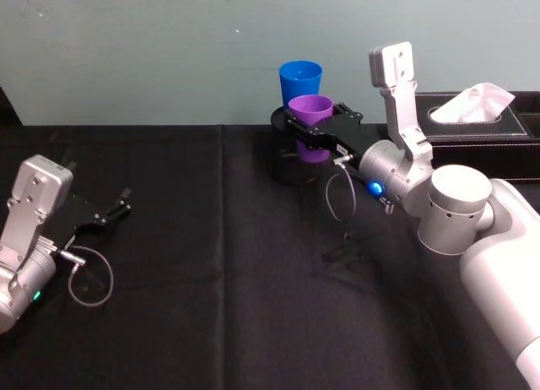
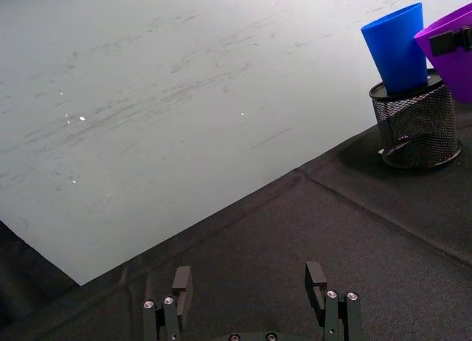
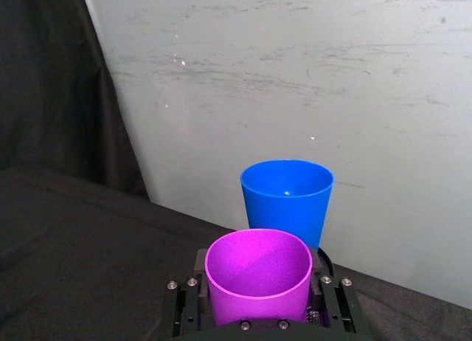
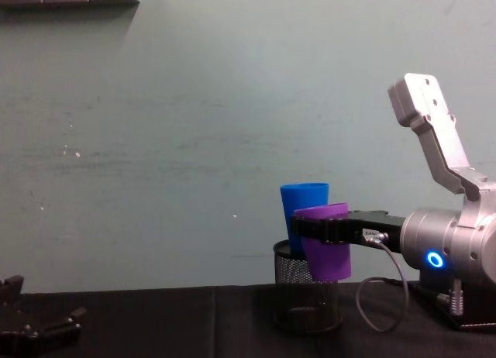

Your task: Pick up one cup with a gripper and tap it against the other cup.

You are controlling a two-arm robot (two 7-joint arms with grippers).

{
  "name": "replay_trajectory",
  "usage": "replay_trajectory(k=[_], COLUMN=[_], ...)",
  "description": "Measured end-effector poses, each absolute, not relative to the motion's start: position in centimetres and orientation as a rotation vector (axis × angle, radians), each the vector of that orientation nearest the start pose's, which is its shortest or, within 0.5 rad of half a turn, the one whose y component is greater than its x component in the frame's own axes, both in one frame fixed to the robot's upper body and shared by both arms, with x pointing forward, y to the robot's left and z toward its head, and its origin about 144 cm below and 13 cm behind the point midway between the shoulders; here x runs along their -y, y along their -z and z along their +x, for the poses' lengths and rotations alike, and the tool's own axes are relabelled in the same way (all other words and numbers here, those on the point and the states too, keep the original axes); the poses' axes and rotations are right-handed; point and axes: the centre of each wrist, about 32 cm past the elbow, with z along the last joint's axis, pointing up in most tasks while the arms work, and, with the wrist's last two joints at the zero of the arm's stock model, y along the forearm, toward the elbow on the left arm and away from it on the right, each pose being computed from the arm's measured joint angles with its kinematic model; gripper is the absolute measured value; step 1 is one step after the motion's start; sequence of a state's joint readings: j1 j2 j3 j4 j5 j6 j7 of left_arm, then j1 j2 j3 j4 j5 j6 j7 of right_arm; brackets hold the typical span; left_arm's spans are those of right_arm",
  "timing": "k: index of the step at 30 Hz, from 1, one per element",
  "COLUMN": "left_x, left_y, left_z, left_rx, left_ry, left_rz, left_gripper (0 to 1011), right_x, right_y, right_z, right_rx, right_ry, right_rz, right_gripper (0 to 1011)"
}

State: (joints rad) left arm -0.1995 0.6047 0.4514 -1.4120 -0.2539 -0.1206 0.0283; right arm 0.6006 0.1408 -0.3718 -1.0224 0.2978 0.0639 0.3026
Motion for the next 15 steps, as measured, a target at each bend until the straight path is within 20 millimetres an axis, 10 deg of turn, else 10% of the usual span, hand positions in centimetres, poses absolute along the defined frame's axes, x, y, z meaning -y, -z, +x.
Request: replay_trajectory(k=[15], left_x=[-30.97], left_y=[-113.98], left_z=[48.86], left_rx=[0.285], left_ry=[-1.248], left_rz=[0.304], left_gripper=[1000], right_x=[19.26], right_y=[-119.59], right_z=[61.13], right_rx=[-0.043], right_ry=[1.032], right_rz=[-0.070], right_gripper=[739])
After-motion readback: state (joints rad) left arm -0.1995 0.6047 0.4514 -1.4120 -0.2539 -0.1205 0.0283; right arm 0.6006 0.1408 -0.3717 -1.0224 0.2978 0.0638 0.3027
